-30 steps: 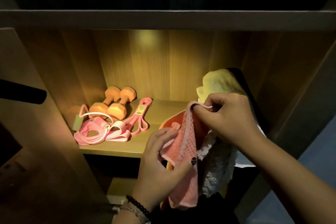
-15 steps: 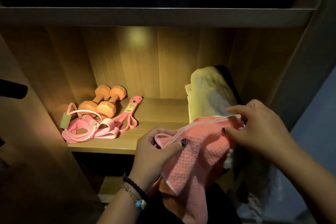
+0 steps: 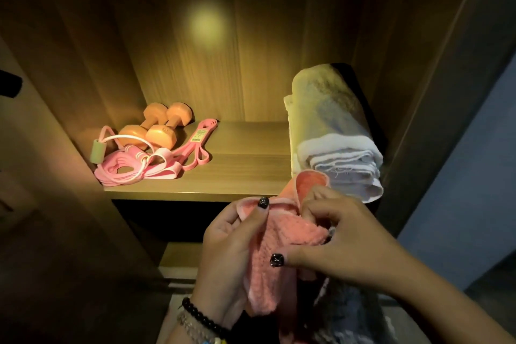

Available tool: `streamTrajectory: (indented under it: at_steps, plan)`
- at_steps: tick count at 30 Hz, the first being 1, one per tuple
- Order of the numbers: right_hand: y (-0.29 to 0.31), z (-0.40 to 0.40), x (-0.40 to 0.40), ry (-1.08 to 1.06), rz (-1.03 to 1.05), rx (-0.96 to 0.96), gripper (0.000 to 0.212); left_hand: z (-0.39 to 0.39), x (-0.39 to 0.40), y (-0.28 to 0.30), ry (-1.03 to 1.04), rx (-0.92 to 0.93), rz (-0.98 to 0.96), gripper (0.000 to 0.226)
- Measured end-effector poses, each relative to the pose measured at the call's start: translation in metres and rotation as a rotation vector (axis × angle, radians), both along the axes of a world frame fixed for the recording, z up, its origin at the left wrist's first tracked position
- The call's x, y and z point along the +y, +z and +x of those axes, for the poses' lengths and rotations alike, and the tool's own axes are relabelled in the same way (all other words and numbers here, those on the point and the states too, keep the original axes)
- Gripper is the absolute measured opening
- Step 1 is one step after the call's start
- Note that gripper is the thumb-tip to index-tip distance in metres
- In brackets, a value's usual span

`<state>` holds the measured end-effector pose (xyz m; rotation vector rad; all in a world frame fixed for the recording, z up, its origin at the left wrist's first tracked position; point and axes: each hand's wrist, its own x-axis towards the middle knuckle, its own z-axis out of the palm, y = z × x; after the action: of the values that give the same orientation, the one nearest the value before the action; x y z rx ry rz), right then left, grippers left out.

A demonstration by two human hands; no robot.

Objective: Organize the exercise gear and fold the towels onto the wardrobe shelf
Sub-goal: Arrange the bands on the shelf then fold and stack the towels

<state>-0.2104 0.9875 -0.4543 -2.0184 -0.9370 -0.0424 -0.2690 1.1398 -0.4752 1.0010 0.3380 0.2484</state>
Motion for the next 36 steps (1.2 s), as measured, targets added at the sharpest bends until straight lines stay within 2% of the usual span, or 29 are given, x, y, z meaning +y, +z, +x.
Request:
streamTrajectory:
  at_steps: [3,7,11,15,17,19,22,26,30,31,34,36]
  plan:
    - [-0.020,-0.009,0.008,-0.005,0.009,-0.012,0.036,-0.006,-0.001,-0.008,0.074,0.055,-0.016,0.044]
    - [-0.025,-0.015,0.004,-0.056,0.095,0.158,0.006,-0.011,0.005,-0.017,0.089,0.110,0.008,0.032]
    - [-0.018,-0.017,0.005,0.003,0.007,0.153,0.026,-0.014,0.011,-0.018,0.062,0.069,0.068,0.018]
    - [-0.017,-0.018,0.008,0.018,-0.064,0.189,0.010,-0.019,0.012,-0.018,0.033,-0.013,0.139,0.042]
    - [-0.019,-0.020,0.009,0.011,-0.076,0.160,0.009,-0.021,0.013,-0.019,0.015,-0.047,0.188,0.039]
    - [-0.020,-0.020,0.011,-0.051,0.044,0.167,0.010,-0.023,0.016,-0.022,0.020,-0.067,0.239,0.033]
    - [-0.019,-0.020,0.013,-0.137,0.294,0.280,0.014,-0.026,0.018,-0.022,-0.035,-0.088,0.244,0.022]
    - [-0.020,-0.022,0.019,-0.154,0.358,0.313,0.011,-0.030,0.018,-0.022,-0.124,-0.106,0.235,0.026]
    - [-0.023,-0.023,0.021,-0.223,0.429,0.353,0.013,-0.031,0.020,-0.024,-0.131,-0.124,0.230,0.017]
    - [-0.024,-0.022,0.020,-0.240,0.445,0.367,0.012,-0.031,0.021,-0.025,-0.146,-0.140,0.230,0.019]
    - [-0.024,-0.022,0.020,-0.264,0.482,0.387,0.010,-0.032,0.022,-0.029,-0.205,-0.191,0.242,0.048]
    - [-0.026,-0.023,0.021,-0.288,0.504,0.359,0.011,-0.032,0.019,-0.030,-0.222,-0.195,0.328,0.051]
